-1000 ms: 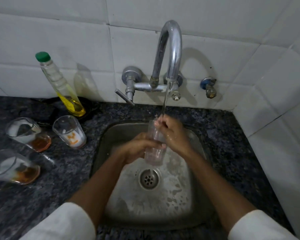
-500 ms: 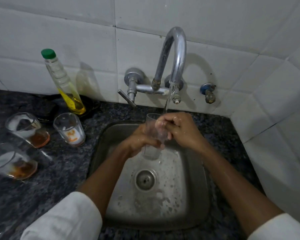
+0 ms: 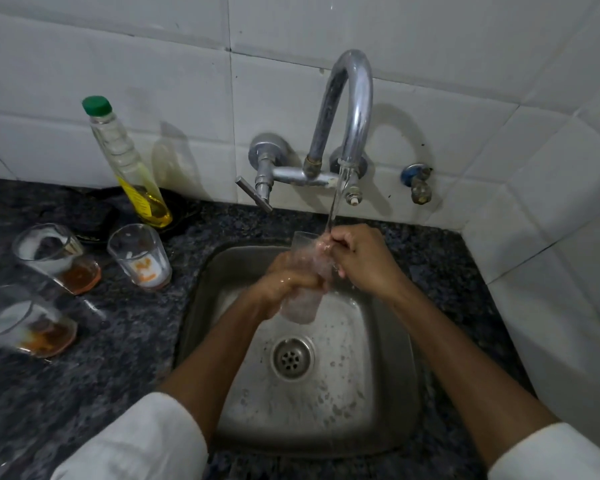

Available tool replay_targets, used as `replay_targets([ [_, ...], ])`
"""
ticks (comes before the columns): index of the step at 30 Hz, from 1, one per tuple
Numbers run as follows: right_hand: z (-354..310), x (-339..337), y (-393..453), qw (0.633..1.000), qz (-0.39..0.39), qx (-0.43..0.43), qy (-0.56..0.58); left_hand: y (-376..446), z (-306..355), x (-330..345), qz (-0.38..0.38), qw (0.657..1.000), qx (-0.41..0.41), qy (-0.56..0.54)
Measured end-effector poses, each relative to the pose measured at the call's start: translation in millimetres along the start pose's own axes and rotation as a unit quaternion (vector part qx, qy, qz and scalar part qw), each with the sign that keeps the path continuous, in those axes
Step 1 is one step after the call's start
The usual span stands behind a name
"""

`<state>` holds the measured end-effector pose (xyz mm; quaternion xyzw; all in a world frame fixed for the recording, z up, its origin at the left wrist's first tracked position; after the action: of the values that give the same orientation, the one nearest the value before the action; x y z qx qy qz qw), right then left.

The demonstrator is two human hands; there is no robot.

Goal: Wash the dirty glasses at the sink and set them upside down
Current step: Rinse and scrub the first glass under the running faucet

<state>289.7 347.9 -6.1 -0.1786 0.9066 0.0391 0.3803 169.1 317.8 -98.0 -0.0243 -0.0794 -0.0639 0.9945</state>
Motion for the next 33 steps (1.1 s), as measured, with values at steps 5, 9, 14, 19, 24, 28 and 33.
replay_targets([
  [5,6.2,-4.4,6.8,0.999,0.02,0.036,0.018,5.8,9.2,2.2,0.141,0.956,0.039,0.253],
  [9,1.2,-8.7,1.8,1.0,0.005,-0.009,0.017,-2.3,4.9,-6.8,-0.078,0.995,-0.019,-0.063],
  [14,11.1,2.6,4.8,0.998,0.027,0.045,-0.04,-1.3,5.4,6.2,0.149,0.912,-0.014,0.382],
  [19,14.9,8.0,1.7,0.999,0.04,0.028,0.011,-3.5,0.5,-1.3,0.092,0.977,0.024,0.192],
  [24,9.6,22.7,-4.1,0.998,0.004,-0.013,-0.058,-2.6,-15.4,-8.4,0.01,0.994,-0.049,0.098],
  [28,21.3,33.7,-7.6,0.984,0.101,0.111,-0.091,3.9,1.6,6.0,0.08,0.872,0.004,0.482],
  [33,47.7,48.3,-1.0,0.858,0.159,0.356,0.334,-7.0,35.2,-4.3,0.022,0.8,0.091,0.592],
])
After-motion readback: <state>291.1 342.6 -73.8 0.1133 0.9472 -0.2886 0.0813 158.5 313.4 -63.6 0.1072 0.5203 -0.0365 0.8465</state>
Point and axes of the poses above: each hand's wrist, its own y-axis towards the middle knuckle, its own x-axis out of the palm, z = x × y, the point moved 3 cm from there along y, towards the middle knuckle, and after that the axes turned 11 degrees about x, right-handed, at the moved point
